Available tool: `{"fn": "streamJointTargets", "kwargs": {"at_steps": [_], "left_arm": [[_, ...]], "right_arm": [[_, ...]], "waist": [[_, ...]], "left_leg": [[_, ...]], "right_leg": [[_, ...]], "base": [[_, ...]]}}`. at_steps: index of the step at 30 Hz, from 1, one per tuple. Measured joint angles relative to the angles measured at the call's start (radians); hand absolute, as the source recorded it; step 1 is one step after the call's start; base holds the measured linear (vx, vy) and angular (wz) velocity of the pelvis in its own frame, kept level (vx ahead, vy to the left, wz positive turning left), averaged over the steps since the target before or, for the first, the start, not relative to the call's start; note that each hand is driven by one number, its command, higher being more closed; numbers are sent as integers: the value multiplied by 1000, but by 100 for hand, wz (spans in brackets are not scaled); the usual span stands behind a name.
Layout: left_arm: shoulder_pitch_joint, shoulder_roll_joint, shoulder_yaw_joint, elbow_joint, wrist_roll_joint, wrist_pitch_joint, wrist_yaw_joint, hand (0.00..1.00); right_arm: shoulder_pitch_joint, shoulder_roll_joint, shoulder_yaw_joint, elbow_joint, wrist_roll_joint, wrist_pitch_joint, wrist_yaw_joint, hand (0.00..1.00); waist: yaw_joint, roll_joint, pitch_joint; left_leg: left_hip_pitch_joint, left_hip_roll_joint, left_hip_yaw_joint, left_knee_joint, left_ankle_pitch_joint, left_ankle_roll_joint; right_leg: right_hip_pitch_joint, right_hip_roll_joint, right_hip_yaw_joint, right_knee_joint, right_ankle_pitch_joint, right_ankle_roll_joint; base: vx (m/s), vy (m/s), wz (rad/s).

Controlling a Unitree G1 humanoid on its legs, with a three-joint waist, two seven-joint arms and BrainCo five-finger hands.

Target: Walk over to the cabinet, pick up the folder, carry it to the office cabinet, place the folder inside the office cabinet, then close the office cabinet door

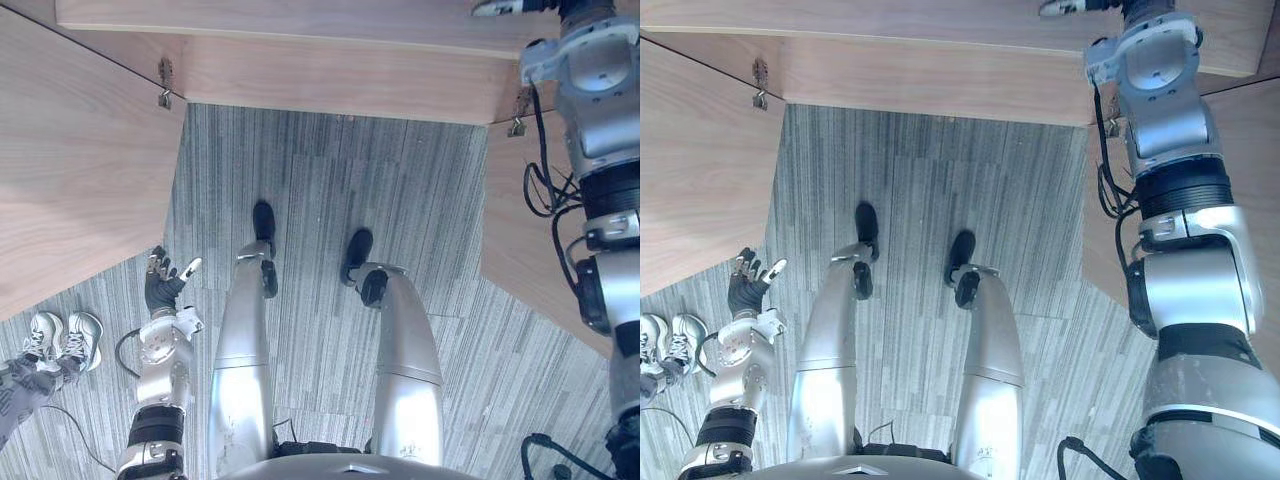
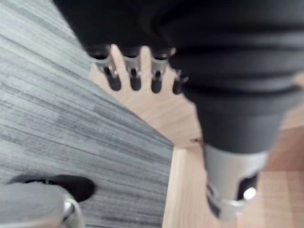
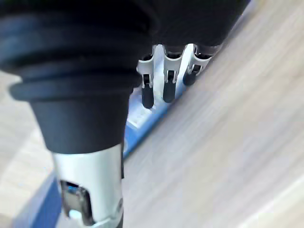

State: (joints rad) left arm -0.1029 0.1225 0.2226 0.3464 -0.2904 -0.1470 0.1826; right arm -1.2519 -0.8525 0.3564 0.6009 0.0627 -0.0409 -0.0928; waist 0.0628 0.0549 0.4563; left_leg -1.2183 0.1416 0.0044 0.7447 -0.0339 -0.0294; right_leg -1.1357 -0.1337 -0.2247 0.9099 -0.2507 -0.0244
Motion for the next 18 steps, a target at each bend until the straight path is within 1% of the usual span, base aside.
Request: {"fn": "streamJointTargets", "kwargs": {"at_steps": [1,2,4,6,10,11,13,14,15,16,17,18], "left_arm": [[-7,11,3,0,0,2,-3,0],[-10,20,4,0,0,5,-6,0],[-14,40,15,0,1,9,-14,0],[-14,43,15,0,1,9,-15,0],[-13,43,24,-1,1,11,-15,0],[-13,40,32,-4,1,11,-15,0],[-12,28,50,-5,6,11,-14,0],[-11,21,57,-6,16,12,-13,0],[-9,17,58,-9,21,12,-12,0],[-7,12,58,-13,23,13,-11,0],[-7,11,58,-14,24,14,-11,0],[-7,11,58,-17,38,15,-8,0]], "right_arm": [[5,-3,7,-2,-37,2,16,0],[12,-3,11,-2,-50,2,22,0],[55,-3,32,-3,-85,3,33,0],[81,-4,31,-8,-109,6,39,0],[179,-25,-8,-166,-110,9,38,0],[226,-22,-55,-230,-110,5,31,0],[292,-19,-108,-305,-113,4,13,0],[337,-14,-154,-349,-128,3,1,0],[371,4,-198,-381,-141,2,-17,0],[416,51,-271,-430,-150,2,-47,0],[422,60,-281,-437,-150,1,-55,0],[441,93,-310,-462,-155,0,-85,0]], "waist": [[-2,-8,-4],[-3,-14,-7],[-5,-45,-24],[-4,-57,-31],[-3,-57,-31],[0,-57,-31],[2,-57,-31],[2,-57,-31],[1,-57,-31],[-1,-57,-31],[-1,-57,-31],[-5,-57,-31]], "left_leg": [[0,1,3,-4,1,1],[0,2,5,-7,2,2],[4,2,8,-18,5,3],[7,2,9,-18,5,3],[15,2,10,-20,4,5],[15,2,12,-20,3,6],[15,2,14,-24,2,7],[15,2,17,-27,2,8],[15,2,18,-28,1,8],[15,2,21,-27,0,11],[16,2,21,-27,-1,11],[16,2,22,-27,-1,11]], "right_leg": [[-1,1,1,-5,1,1],[-2,1,1,-7,2,1],[-1,2,0,-17,5,-1],[5,2,-1,-22,6,-1],[19,2,-3,-36,8,5],[19,2,-3,-38,9,6],[19,2,-1,-42,8,11],[19,1,0,-44,6,14],[19,1,1,-46,6,14],[19,0,2,-46,6,16],[19,0,2,-46,6,16],[19,0,4,-45,6,16]], "base": [[-9,-5,-4],[0,0,0],[0,0,0],[0,0,0],[0,0,0],[0,0,0],[0,0,0],[0,0,0],[0,0,0],[0,0,0],[0,0,0],[0,0,0]]}}
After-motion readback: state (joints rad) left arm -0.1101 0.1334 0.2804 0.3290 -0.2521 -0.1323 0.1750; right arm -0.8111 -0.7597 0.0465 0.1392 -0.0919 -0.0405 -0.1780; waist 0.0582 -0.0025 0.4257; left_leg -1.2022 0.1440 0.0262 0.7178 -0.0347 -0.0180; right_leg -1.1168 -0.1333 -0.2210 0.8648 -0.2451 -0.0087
